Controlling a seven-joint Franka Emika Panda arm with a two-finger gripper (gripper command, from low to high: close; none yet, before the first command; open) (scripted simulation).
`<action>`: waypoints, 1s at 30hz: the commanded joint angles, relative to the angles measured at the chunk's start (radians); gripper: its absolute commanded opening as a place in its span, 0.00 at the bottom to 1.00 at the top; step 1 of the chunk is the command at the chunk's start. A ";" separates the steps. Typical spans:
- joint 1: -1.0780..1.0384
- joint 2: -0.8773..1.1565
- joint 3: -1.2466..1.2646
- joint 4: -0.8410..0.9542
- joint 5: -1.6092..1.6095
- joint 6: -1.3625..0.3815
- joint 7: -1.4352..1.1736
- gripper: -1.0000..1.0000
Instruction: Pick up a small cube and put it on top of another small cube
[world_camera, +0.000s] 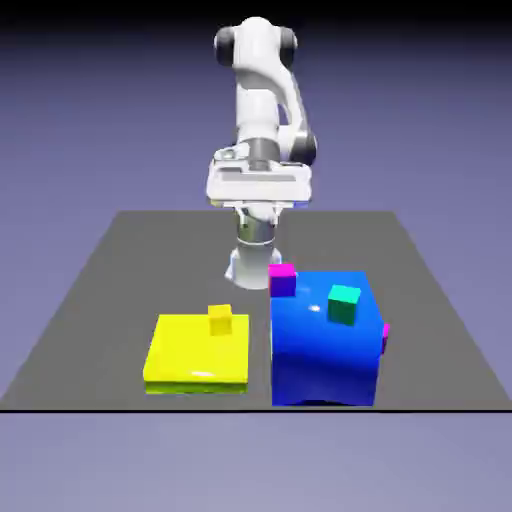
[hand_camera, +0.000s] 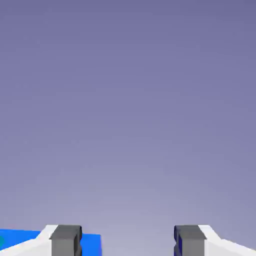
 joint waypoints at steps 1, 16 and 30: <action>0.036 0.020 -0.013 0.007 -0.002 -0.008 -0.041 0.50; 0.580 0.319 -0.202 0.119 -0.031 -0.122 -0.661 0.50; 1.087 0.591 -0.432 0.183 -0.097 -0.185 -1.257 0.50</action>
